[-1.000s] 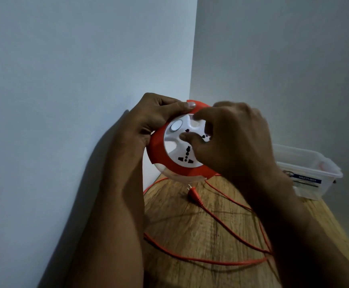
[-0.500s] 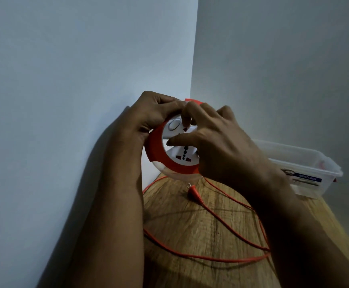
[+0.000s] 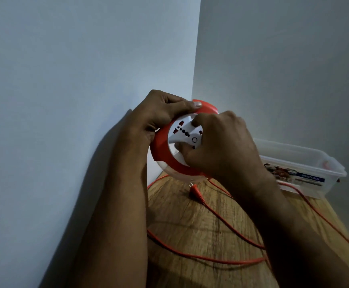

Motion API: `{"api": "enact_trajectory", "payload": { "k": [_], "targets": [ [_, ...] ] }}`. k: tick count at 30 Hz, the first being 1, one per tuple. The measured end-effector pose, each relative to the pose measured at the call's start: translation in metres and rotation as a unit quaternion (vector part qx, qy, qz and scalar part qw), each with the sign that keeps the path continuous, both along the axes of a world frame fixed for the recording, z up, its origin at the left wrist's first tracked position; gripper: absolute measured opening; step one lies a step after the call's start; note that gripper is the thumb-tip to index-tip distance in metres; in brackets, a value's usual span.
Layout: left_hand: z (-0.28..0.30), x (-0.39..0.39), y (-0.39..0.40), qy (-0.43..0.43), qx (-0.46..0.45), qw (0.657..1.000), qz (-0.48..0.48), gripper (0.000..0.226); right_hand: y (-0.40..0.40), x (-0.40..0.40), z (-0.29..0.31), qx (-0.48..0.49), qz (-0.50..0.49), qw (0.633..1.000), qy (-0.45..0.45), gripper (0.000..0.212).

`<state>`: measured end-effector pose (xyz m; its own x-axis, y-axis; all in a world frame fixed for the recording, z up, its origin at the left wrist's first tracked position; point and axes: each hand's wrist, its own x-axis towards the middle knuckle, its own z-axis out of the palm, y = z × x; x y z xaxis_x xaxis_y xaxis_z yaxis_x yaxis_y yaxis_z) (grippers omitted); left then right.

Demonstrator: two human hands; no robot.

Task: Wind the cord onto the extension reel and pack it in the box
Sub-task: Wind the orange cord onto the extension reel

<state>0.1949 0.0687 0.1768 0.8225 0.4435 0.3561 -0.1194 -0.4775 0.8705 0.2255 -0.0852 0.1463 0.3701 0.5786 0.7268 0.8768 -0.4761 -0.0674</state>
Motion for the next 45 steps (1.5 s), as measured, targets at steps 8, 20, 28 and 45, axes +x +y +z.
{"api": "enact_trajectory", "payload": {
  "k": [8,20,28,45],
  "targets": [
    [0.002,-0.002,0.005,-0.009,0.028,1.0,-0.004,0.015,-0.026,-0.003,0.026,-0.182,0.066,0.977,-0.086,0.054],
    [0.001,0.0,0.004,-0.002,0.029,1.0,-0.006,0.019,-0.012,0.008,0.007,-0.192,0.007,0.968,-0.16,0.056],
    [0.0,-0.001,0.003,-0.005,-0.002,1.0,-0.002,0.021,0.001,0.007,-0.008,0.041,-0.002,0.996,-0.075,0.051],
    [0.0,-0.002,0.008,0.003,0.053,0.999,0.01,0.024,-0.018,-0.007,0.015,-0.24,-0.005,0.962,-0.127,0.07]
  ]
}}
